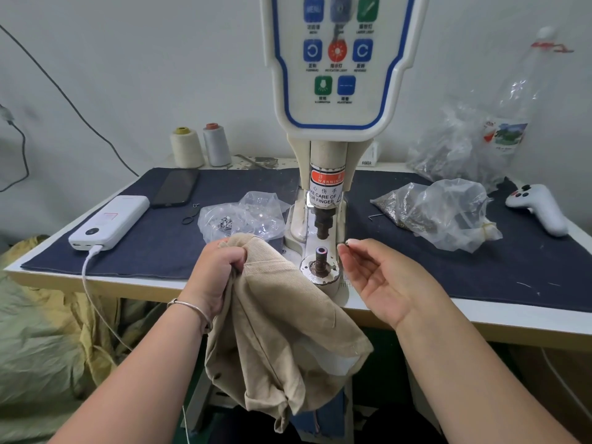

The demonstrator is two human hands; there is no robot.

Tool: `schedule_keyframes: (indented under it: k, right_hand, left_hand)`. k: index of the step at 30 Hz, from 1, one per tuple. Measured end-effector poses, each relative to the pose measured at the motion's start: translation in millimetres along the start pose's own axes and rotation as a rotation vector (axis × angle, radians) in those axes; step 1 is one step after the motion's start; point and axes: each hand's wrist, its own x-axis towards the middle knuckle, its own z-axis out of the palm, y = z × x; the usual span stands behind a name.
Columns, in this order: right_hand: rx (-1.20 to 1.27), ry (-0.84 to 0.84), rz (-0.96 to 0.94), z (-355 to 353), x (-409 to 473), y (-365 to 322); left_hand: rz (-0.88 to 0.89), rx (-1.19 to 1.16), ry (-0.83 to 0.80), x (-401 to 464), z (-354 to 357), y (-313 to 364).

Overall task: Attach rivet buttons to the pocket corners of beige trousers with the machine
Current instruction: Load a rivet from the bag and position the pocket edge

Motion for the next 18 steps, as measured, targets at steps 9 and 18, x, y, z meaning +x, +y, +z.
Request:
schedule_keyframes:
  k: [9,18]
  right_hand:
    - [-0.009,-0.007,0.022,0.9,-1.6,3.8]
    - [-0.191,0.034,0.104,4.3,0.1,2.0]
  left_hand:
    - [0.008,0.008,-0.001,0.4,0.3,-0.7]
    - [0.002,0.024,-0.015,2.2,-1.6,-2.4]
